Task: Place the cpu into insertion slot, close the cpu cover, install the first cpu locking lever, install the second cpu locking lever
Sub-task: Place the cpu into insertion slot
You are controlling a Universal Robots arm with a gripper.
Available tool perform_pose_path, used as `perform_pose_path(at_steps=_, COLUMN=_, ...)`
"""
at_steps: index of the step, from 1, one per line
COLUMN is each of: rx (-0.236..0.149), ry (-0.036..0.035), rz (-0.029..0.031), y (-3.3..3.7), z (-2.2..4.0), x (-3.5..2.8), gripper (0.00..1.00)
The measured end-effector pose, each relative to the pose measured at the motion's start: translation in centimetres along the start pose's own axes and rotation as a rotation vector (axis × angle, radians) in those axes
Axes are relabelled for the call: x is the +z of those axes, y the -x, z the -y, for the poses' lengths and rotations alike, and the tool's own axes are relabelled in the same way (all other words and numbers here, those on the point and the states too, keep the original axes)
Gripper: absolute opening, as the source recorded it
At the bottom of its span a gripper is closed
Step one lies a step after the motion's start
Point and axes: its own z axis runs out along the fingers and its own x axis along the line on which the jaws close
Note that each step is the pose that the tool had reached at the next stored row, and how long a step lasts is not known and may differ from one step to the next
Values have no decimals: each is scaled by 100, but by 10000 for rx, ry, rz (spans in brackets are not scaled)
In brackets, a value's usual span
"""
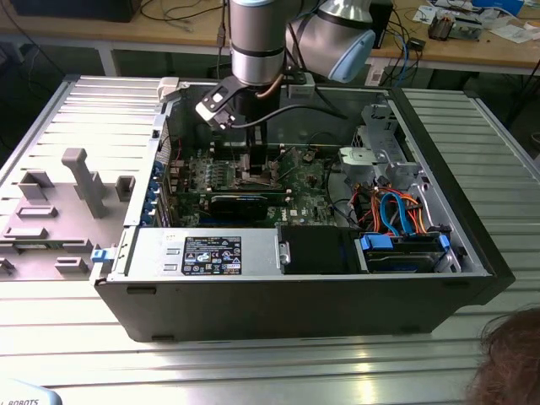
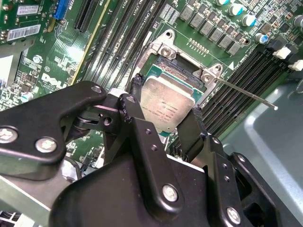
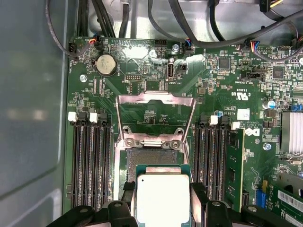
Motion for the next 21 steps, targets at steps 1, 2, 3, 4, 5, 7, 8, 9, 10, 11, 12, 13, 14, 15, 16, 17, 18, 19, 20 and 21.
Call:
perform_pose_path(at_steps=1, rx=0, ry=0, rz=-1, y=0, z=-2, x=1, gripper=55)
perform_pose_path(at_steps=2, rx=0, ry=1, rz=-1, y=0, z=-5, x=1, gripper=55)
perform_pose_path(at_steps=3, rx=0, ry=0, rz=0, y=0, z=-7, x=1, gripper=55)
perform_pose_path(at_steps=4, rx=0, ry=0, rz=-1, y=0, z=-15, x=2, gripper=55)
perform_pose_path(at_steps=5, rx=0, ry=0, rz=-1, y=0, z=-18, x=3, gripper=55)
perform_pose_path(at_steps=7, rx=-1, ry=-2, rz=-1, y=1, z=-29, x=5, gripper=55)
perform_pose_path(at_steps=8, rx=0, ry=-3, rz=-1, y=1, z=-36, x=7, gripper=55)
perform_pose_path(at_steps=9, rx=0, ry=-4, rz=-1, y=1, z=-40, x=8, gripper=55)
perform_pose_path(at_steps=10, rx=0, ry=-4, rz=-1, y=1, z=-44, x=9, gripper=55)
perform_pose_path(at_steps=11, rx=0, ry=-5, rz=-1, y=2, z=-47, x=10, gripper=55)
perform_pose_path(at_steps=12, rx=0, ry=-5, rz=-1, y=2, z=-51, x=11, gripper=55)
perform_pose_path(at_steps=13, rx=0, ry=-7, rz=-1, y=2, z=-55, x=11, gripper=55)
perform_pose_path(at_steps=14, rx=0, ry=-7, rz=-1, y=2, z=-60, x=12, gripper=55)
perform_pose_path(at_steps=15, rx=-1, ry=-9, rz=-2, y=2, z=-68, x=13, gripper=55)
perform_pose_path(at_steps=16, rx=0, ry=-10, rz=-1, y=3, z=-76, x=14, gripper=55)
perform_pose_path(at_steps=17, rx=-1, ry=-13, rz=-1, y=3, z=-90, x=16, gripper=55)
perform_pose_path(at_steps=18, rx=-1, ry=-15, rz=-2, y=4, z=-102, x=17, gripper=55)
perform_pose_path(at_steps=19, rx=-1, ry=-16, rz=-2, y=4, z=-107, x=18, gripper=55)
perform_pose_path(at_steps=20, rx=-1, ry=-17, rz=-2, y=4, z=-113, x=19, gripper=55)
perform_pose_path(at_steps=21, rx=-1, ry=-19, rz=-1, y=4, z=-122, x=20, gripper=55)
